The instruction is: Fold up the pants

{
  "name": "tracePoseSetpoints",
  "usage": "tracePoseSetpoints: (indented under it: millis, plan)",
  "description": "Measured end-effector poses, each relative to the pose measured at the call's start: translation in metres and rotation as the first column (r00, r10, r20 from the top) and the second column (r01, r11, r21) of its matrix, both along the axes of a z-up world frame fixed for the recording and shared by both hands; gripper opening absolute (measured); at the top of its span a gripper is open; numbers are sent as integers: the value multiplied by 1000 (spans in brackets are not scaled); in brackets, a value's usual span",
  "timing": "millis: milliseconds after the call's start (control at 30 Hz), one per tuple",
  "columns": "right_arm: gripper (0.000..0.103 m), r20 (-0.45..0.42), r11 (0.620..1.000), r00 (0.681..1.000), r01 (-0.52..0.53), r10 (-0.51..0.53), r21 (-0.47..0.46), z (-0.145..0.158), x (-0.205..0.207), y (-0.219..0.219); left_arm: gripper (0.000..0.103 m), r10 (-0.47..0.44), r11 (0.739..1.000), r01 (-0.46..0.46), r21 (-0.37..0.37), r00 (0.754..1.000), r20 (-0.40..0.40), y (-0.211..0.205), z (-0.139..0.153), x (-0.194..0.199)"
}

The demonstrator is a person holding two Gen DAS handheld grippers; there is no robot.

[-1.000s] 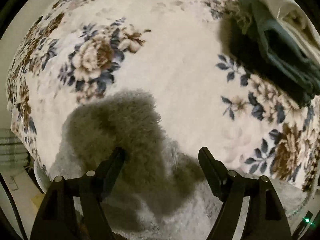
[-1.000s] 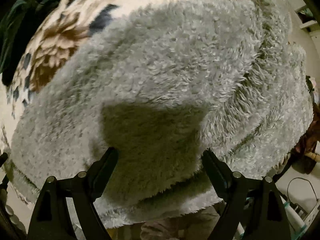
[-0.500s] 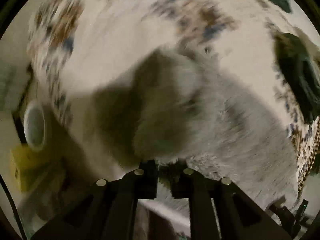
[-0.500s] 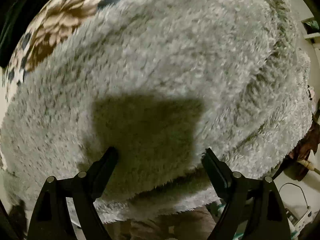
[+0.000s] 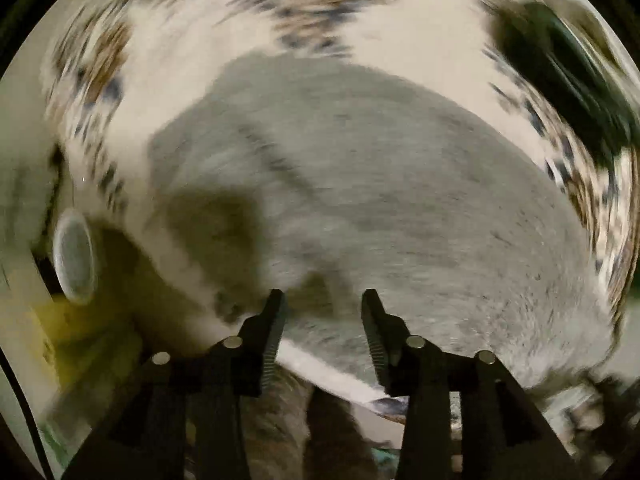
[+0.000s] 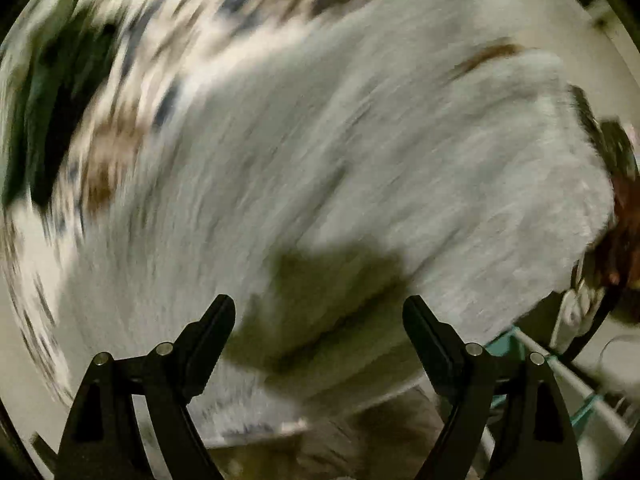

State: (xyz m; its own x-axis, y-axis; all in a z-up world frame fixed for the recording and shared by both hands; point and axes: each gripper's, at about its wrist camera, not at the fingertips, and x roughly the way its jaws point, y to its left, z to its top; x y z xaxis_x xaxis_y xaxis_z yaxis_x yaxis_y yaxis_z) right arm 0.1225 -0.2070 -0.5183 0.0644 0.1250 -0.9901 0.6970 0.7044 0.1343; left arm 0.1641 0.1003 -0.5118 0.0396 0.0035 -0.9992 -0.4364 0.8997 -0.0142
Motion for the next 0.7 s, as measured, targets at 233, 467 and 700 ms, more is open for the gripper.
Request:
tracePoseSetpoints:
  millis: [233,467,700]
  plan:
    - [88,132,980,974,194,-185,-53,10,31,-96,73,-262,965,260,43,964,53,-107,-1,60]
    - [11,159,986,973,165,-167,28,1,18,-138,73,-385,923,385,12,921,57,-164,-1,71]
    - [14,161,964,952,246,-259,99,12,-85,-191,73,-409,912,409,16,912,2,-161,-3,42]
